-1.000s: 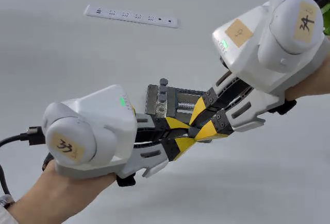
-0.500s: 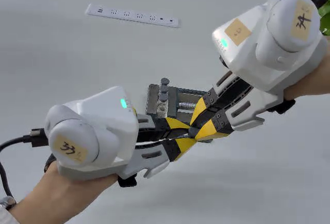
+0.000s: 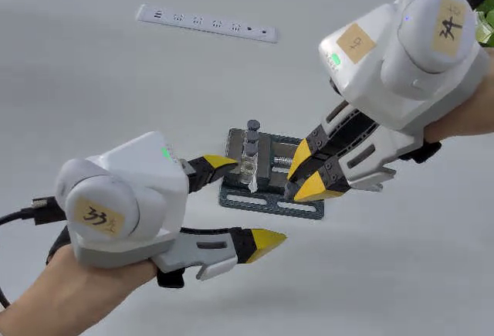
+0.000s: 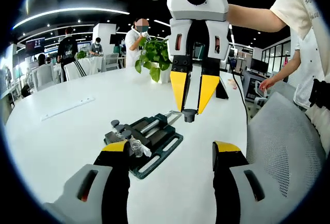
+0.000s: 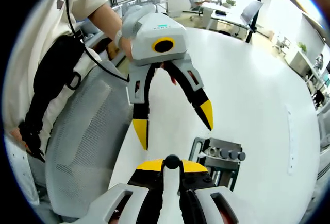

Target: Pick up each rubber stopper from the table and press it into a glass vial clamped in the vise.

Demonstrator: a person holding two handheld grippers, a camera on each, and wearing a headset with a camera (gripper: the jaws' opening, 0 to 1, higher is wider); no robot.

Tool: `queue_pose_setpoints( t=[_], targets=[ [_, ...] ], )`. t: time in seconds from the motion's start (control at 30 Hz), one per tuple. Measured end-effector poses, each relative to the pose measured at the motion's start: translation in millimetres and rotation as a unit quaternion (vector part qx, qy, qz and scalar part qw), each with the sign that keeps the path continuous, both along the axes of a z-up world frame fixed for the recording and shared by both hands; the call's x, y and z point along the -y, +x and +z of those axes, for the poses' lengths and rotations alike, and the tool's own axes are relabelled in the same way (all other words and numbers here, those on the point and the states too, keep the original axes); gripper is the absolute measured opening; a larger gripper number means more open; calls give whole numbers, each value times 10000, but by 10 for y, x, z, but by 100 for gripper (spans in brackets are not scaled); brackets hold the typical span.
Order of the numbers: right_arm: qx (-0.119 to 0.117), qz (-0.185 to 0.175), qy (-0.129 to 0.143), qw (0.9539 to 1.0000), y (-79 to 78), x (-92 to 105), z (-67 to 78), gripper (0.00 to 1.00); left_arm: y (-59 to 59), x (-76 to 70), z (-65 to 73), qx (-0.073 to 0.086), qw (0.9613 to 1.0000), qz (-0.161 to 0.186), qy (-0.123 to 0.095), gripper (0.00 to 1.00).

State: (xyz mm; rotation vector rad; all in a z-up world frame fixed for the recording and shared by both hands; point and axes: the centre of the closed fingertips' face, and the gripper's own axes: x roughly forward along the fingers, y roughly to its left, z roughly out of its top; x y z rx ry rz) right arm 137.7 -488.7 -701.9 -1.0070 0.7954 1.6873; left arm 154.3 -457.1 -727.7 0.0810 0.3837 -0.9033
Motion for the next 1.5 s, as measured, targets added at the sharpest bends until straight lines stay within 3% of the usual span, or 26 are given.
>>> queue_pose_setpoints(
  t=[0.03,0.27,0.4,0.57,0.97,1.5],
  targets=[
    [36,17,9,10000,29,-13,-3,6,15,-39,-28,-85,9999,74,13,69],
    [196,157,-14,9997,228,-90,-46,6,95,-227,-146,-218,9992,326,83,86],
    [241,306,-103,9992,299,-131,-102,6,94,-264,-174,-317,9986,403,121,92],
    [419,603,-211,9971,369,-168,-178,6,105,-320,-236,-365,9980,490,132,94],
    [463,934,-337,9940,473,-240,-367,6,130,-395,-298,-531,9960,708,129,99],
    [631,1025,-469,9916,634,-324,-556,6,81,-443,-390,-660,9941,861,96,99]
  ],
)
